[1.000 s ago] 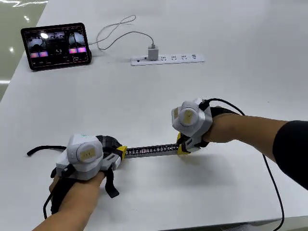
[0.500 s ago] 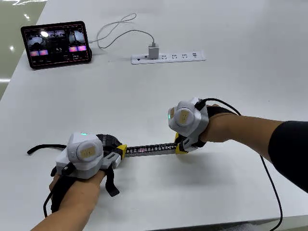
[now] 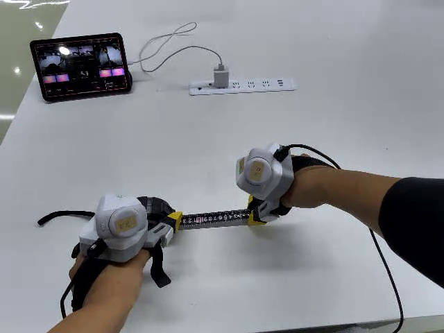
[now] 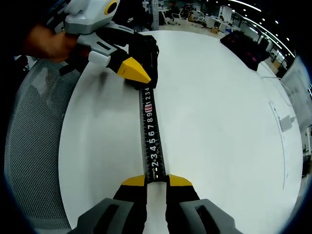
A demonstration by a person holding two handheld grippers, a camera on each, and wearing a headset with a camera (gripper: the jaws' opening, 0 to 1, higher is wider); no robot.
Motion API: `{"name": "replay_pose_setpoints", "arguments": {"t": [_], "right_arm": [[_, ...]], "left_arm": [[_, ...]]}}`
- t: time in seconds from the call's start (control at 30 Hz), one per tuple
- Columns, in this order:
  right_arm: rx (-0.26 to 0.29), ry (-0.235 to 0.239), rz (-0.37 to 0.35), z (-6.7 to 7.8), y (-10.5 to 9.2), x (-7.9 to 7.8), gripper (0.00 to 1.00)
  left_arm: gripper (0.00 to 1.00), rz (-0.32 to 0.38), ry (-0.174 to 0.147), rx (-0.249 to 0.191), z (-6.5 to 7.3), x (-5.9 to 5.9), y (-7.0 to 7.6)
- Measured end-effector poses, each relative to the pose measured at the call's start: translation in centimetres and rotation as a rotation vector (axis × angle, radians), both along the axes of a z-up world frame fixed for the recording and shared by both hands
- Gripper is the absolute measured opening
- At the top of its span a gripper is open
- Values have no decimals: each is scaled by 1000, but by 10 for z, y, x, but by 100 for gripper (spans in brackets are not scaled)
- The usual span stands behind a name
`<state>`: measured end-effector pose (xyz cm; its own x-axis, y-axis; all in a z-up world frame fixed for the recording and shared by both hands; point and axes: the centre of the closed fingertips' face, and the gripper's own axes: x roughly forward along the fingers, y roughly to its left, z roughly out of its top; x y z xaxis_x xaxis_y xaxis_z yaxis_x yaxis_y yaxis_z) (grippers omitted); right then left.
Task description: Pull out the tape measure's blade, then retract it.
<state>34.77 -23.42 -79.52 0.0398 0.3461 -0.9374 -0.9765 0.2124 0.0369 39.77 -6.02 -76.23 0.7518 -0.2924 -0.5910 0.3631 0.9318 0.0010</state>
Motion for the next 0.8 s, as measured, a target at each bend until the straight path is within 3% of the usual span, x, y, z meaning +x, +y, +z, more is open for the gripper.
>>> {"name": "replay_pose_setpoints", "arguments": {"t": [0.3, 0.43, 0.8], "right_arm": [[-9, 17, -29, 2, 6, 0, 10], [-32, 7, -5, 0, 8, 0, 10], [15, -1, 1, -1, 15, 2, 9]], "left_arm": [[62, -1, 1, -2, 0, 0, 0], [62, -2, 3, -3, 0, 0, 0], [62, -3, 5, -5, 0, 0, 0]]}}
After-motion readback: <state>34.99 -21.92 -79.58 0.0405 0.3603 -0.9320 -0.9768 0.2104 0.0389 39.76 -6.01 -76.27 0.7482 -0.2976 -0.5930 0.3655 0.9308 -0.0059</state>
